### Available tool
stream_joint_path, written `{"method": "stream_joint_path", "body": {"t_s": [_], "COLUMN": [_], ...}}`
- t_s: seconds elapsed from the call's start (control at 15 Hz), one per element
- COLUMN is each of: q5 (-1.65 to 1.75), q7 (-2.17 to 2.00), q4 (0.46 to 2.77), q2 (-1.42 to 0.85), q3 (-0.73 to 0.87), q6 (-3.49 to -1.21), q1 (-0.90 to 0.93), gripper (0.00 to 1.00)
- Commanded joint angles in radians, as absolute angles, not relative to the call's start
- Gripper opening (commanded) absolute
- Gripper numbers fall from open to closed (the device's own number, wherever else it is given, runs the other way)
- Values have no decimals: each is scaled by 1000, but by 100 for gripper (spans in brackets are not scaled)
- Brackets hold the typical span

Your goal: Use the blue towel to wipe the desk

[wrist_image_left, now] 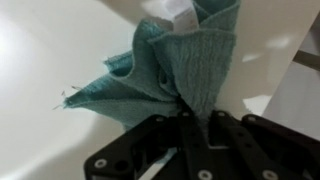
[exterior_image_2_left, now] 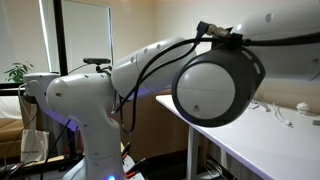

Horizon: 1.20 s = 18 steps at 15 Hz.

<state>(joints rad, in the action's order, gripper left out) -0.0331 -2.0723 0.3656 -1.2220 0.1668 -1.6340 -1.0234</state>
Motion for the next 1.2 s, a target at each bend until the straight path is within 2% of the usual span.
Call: {"method": "stream_joint_path", "body": {"t_s": [0.0,0.4,1.13], "q5": [-51,-63,-60], "q7": [-2067,-1959,-1757], "q4": [412,417,413], "q2": [-1209,-1207,-1186], "q3": [143,103,80], "q6": [-1617,-1588,-1399], "q1": [-1050,-1042,-937], "gripper": [7,7,7]}}
